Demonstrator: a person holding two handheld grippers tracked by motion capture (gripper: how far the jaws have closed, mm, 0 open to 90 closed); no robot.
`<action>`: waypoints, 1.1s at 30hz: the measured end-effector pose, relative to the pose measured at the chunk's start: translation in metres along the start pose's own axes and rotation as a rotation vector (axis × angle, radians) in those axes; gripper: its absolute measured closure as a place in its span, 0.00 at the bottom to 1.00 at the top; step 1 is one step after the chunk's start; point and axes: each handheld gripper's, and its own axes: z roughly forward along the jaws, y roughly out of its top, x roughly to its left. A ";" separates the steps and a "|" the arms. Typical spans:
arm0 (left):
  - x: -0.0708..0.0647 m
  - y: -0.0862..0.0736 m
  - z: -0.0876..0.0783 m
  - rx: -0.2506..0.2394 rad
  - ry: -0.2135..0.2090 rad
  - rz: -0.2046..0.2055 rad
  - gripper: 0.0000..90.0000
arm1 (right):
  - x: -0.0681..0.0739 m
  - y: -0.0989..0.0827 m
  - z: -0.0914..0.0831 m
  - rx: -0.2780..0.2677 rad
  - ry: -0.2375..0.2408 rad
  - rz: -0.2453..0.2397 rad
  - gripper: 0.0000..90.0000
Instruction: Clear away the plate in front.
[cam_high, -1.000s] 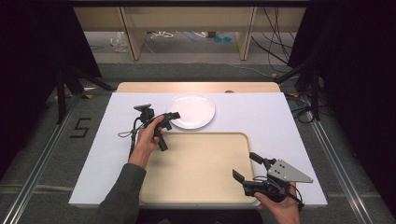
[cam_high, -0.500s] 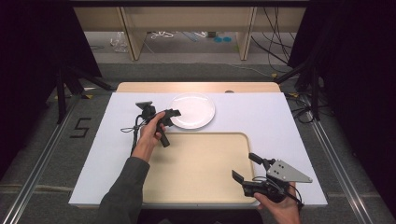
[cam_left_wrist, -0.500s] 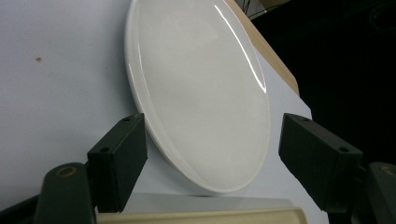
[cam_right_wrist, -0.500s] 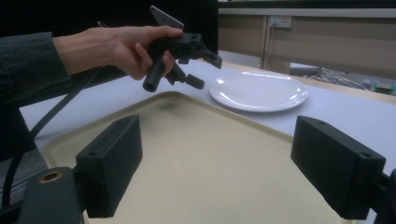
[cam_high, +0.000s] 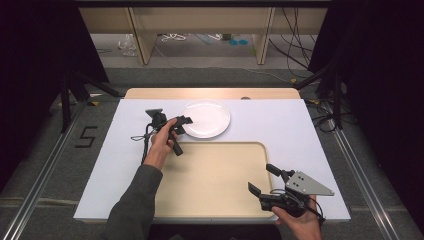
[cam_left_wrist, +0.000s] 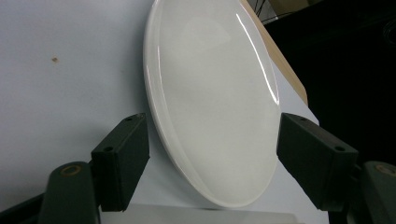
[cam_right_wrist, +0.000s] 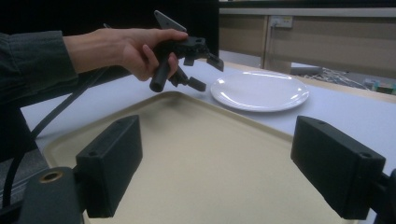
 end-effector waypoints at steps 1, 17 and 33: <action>0.000 0.000 0.001 0.000 -0.002 -0.001 0.28 | 0.000 0.000 0.000 0.000 0.000 0.000 0.19; 0.004 0.000 0.010 0.038 0.006 -0.042 0.29 | 0.000 0.001 -0.002 -0.001 0.004 0.001 0.20; 0.003 -0.005 0.019 0.004 -0.014 -0.134 0.34 | 0.001 0.001 0.000 -0.008 0.017 0.005 0.20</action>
